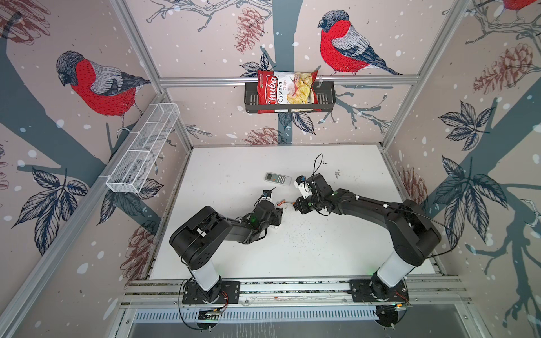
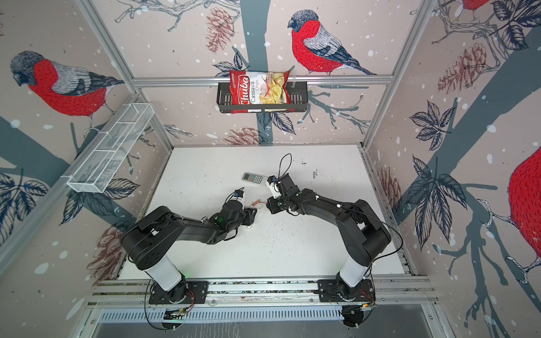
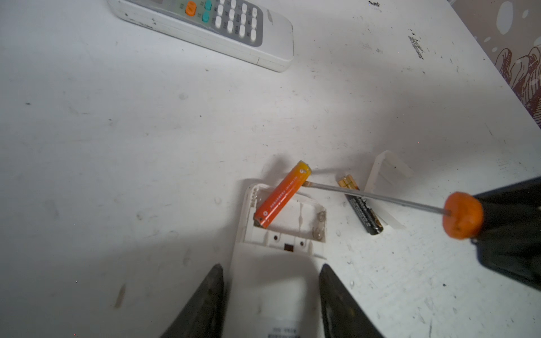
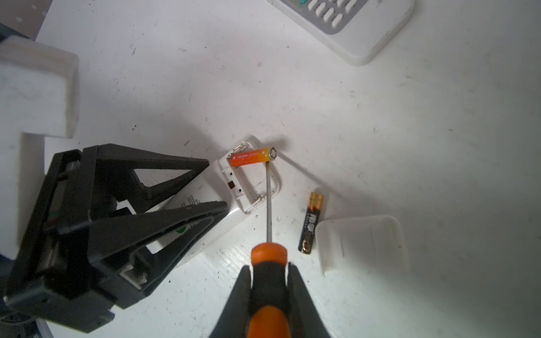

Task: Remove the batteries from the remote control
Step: 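Lever the orange battery upward with the screwdriver tip in the right gripper, then flick the orange battery out and lift the screwdriver away with the right gripper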

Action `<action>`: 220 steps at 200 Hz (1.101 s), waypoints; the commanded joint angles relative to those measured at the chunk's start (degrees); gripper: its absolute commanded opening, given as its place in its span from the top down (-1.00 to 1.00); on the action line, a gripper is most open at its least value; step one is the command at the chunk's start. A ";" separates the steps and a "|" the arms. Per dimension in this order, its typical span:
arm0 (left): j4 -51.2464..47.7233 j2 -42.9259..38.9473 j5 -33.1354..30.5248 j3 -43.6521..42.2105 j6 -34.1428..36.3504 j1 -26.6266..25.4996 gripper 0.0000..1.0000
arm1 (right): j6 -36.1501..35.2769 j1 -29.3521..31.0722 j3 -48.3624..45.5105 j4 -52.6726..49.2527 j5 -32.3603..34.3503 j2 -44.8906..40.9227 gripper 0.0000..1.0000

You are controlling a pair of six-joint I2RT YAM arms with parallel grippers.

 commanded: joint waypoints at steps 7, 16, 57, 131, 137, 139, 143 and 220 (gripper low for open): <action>-13.77 0.69 2.59 -0.41 -1.02 -0.20 -0.04 | -0.93 0.31 0.31 0.49 -3.20 0.07 1.00; -13.77 0.58 2.62 -0.38 -0.99 -0.25 -0.04 | -1.30 0.48 0.16 0.04 -3.36 -0.09 1.00; -13.70 0.60 2.51 -0.37 -0.98 -0.25 -0.04 | -1.46 0.88 -2.57 0.75 -4.13 -1.69 1.00; -13.04 1.03 2.75 -0.57 -1.05 -0.25 -0.03 | -0.41 0.71 -0.83 4.01 -6.79 1.61 1.00; -12.95 0.99 2.84 -0.61 -1.14 -0.25 -0.03 | -0.36 0.63 -0.56 4.11 -6.79 1.89 1.00; -12.98 0.99 2.84 -0.60 -1.16 -0.25 -0.03 | -0.30 0.62 -0.49 4.11 -6.84 1.99 1.00; -12.96 0.94 2.85 -0.65 -1.14 -0.25 -0.03 | -0.32 0.55 -0.29 4.12 -6.72 2.07 1.00; -13.35 0.20 2.85 -0.61 -1.01 -0.25 -0.03 | 0.16 -0.87 1.00 4.57 -5.97 2.51 1.00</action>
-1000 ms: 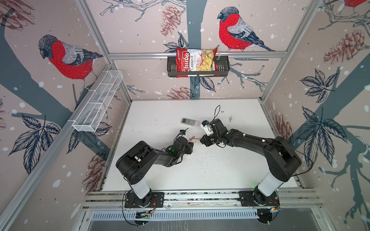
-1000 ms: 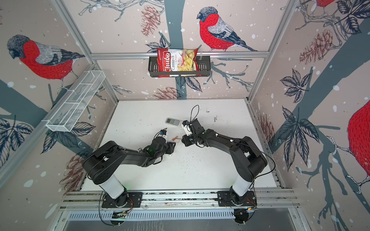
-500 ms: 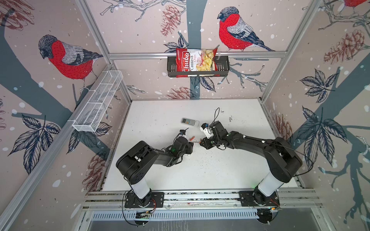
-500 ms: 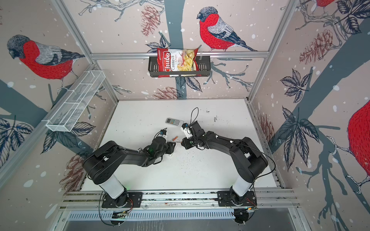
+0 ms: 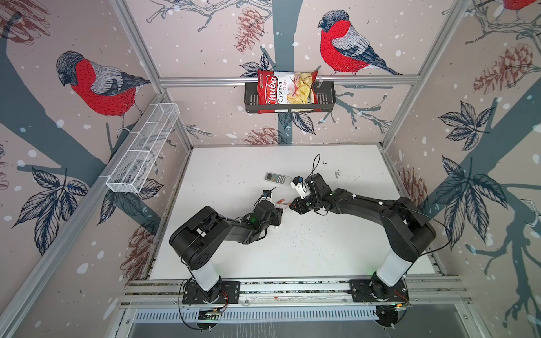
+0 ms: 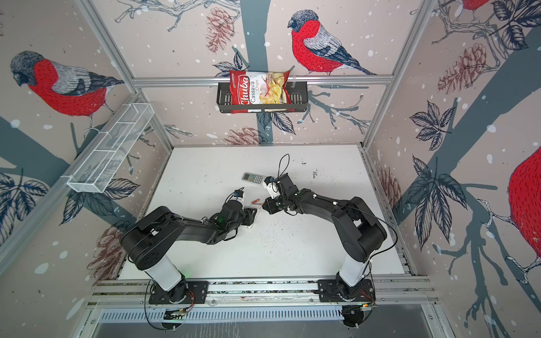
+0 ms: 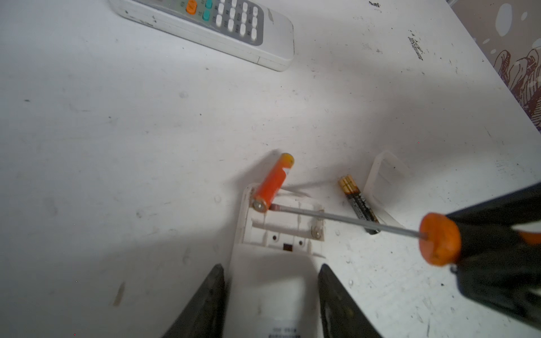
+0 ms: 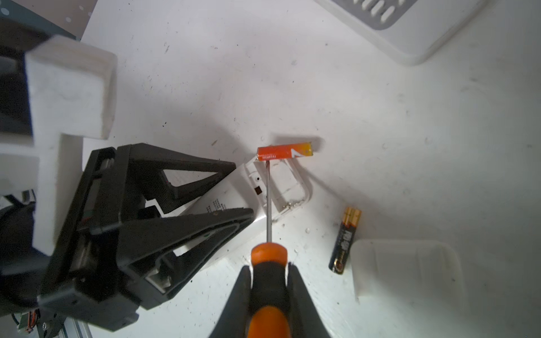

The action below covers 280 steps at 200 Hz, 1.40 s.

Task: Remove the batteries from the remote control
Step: 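Flick the orange battery out and lift the screwdriver away with the right gripper, then lay down the screwdriver with the right gripper while the left reaches for the remote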

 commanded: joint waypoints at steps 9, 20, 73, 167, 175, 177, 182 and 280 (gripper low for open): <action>-13.41 0.26 2.60 -0.54 -0.55 -0.20 -0.02 | 0.47 -0.24 0.54 1.59 0.10 0.13 1.00; -13.59 0.00 2.48 -0.60 -0.53 -0.20 -0.02 | 0.50 -0.47 0.54 1.59 0.02 0.24 1.00; -17.05 -4.17 -0.60 0.13 -0.01 -0.20 -0.41 | 2.12 -1.92 -1.90 5.38 1.38 -2.65 1.00; -19.89 -22.27 -17.93 2.25 2.91 -0.03 -0.94 | 9.94 -9.11 -23.81 29.13 21.12 -15.46 1.00; -18.60 -22.83 -18.64 2.30 3.80 0.00 -0.94 | 10.31 -9.31 -25.01 30.40 22.17 -15.23 0.97; -18.27 -22.95 -18.80 2.30 3.98 -0.02 -0.94 | 10.43 -9.41 -25.21 30.65 22.43 -15.13 0.95; -17.62 -23.12 -19.01 2.43 4.58 -0.03 -0.94 | 10.59 -9.44 -25.78 31.28 23.09 -14.84 0.92; -17.98 -12.22 -12.17 11.25 5.82 3.23 -0.94 | 14.55 -10.42 -30.29 35.31 23.47 -9.45 0.58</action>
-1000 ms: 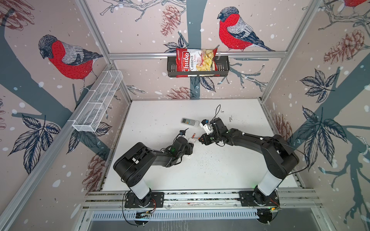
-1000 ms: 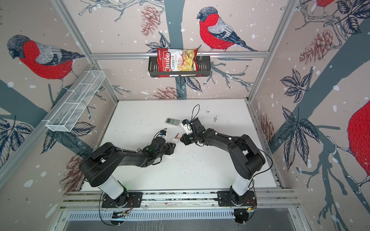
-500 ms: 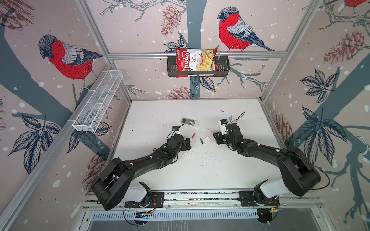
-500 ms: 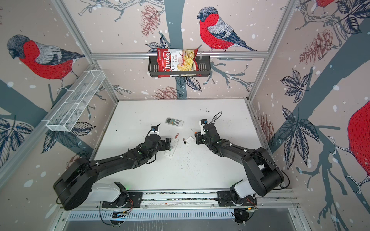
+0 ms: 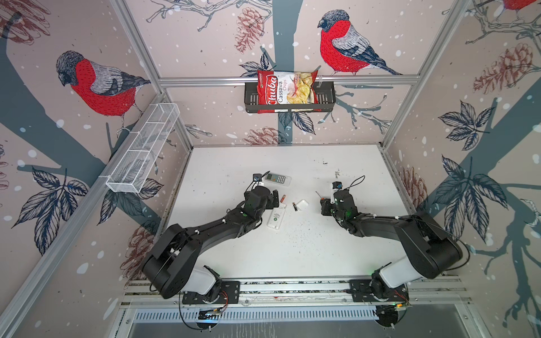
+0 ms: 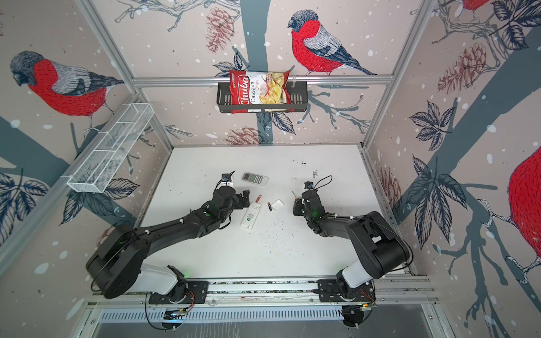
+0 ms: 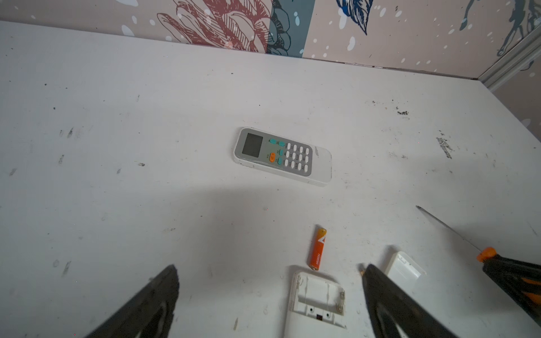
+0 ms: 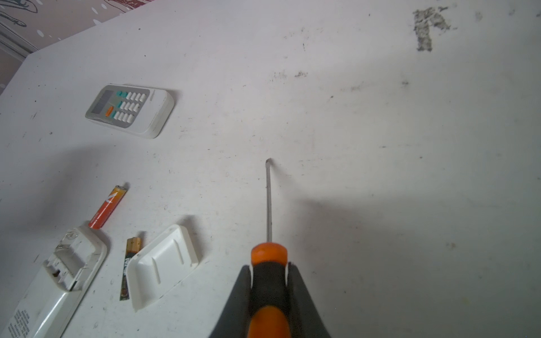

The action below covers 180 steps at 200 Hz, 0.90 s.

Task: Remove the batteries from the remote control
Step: 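Lay down the screwdriver with the right gripper while the left reaches for the remote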

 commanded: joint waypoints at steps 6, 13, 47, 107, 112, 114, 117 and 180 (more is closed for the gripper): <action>0.76 2.18 3.35 1.51 0.27 0.34 -0.93 | 2.14 -0.03 -0.64 1.59 -0.59 0.91 0.56; 1.18 2.58 3.69 1.64 0.34 0.62 -0.93 | 2.30 -0.06 -0.80 1.61 -0.90 1.08 0.52; 0.28 4.92 4.85 3.75 -0.39 2.62 -0.93 | 3.23 -0.04 -1.70 2.06 -1.26 2.16 0.41; -5.07 11.93 5.96 9.81 -3.25 4.38 -0.93 | 2.83 0.00 -1.44 0.38 -1.14 0.68 -0.29; -5.10 12.48 6.31 10.11 -3.63 4.46 -0.93 | 2.76 -0.07 -1.51 0.31 -1.14 0.42 -0.32; -5.05 12.66 6.40 10.20 -3.74 4.51 -0.94 | 2.74 -0.05 -1.52 0.34 -1.14 0.33 -0.33; -5.03 12.87 6.65 10.29 -3.89 4.62 -0.93 | 2.75 -0.04 -1.53 0.22 -1.20 0.12 -0.34; -17.91 24.19 9.58 23.84 -10.58 8.25 -0.94 | 3.15 -0.04 -2.67 0.29 -1.69 -3.45 -0.44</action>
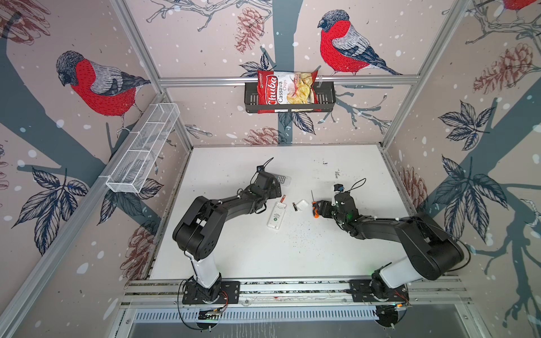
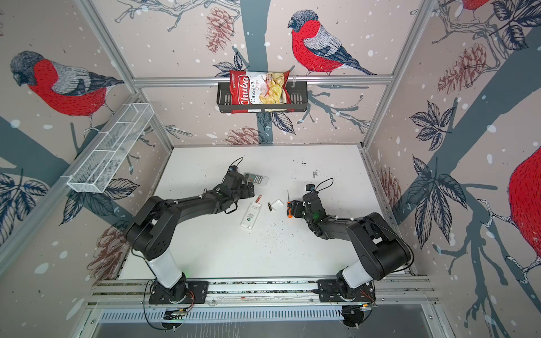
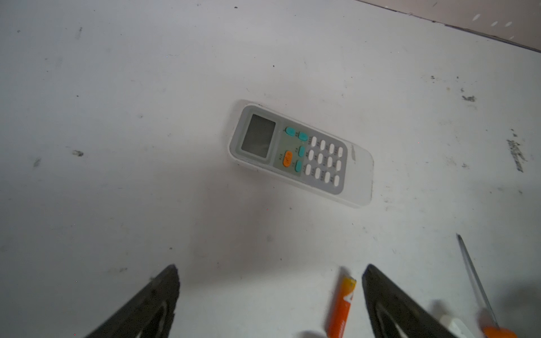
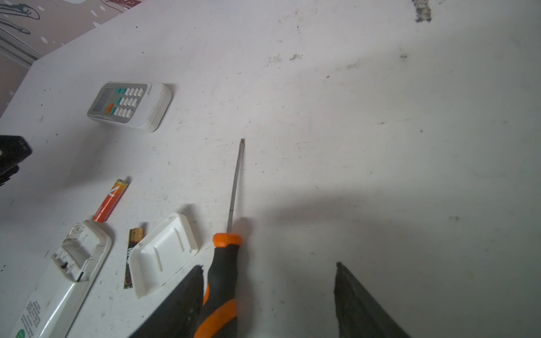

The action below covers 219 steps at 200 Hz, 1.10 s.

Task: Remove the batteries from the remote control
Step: 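Lay down the screwdriver with the right gripper while the left reaches for the remote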

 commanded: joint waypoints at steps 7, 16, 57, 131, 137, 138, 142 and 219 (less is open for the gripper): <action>-7.49 4.42 1.95 5.19 -4.52 1.18 -0.94 | 0.87 0.03 -0.78 0.50 -0.89 -1.69 -0.45; -7.33 5.52 2.02 6.13 -4.97 1.20 -0.94 | 1.05 0.09 -1.01 0.80 -1.23 -2.37 -0.46; -9.93 12.23 2.62 14.08 -5.46 1.65 -0.94 | 1.41 0.84 -1.41 0.29 -1.49 -5.49 -0.50; -15.23 23.22 1.58 30.14 -4.19 2.51 -0.93 | 1.74 3.19 -1.60 0.86 -1.47 -7.94 -0.53; -15.89 24.11 1.54 31.82 -3.76 2.54 -0.93 | 1.72 3.25 -1.59 0.98 -1.58 -7.90 -0.53; -15.98 24.30 1.58 32.08 -3.70 2.57 -0.93 | 1.76 3.27 -1.59 0.99 -1.59 -7.90 -0.53; -16.25 24.86 1.54 33.07 -3.48 2.55 -0.93 | 1.82 3.33 -1.59 1.08 -1.61 -7.91 -0.52; -18.88 36.14 8.52 50.03 -2.16 2.69 -0.88 | 1.73 3.74 -1.06 1.43 -1.78 -6.93 -0.53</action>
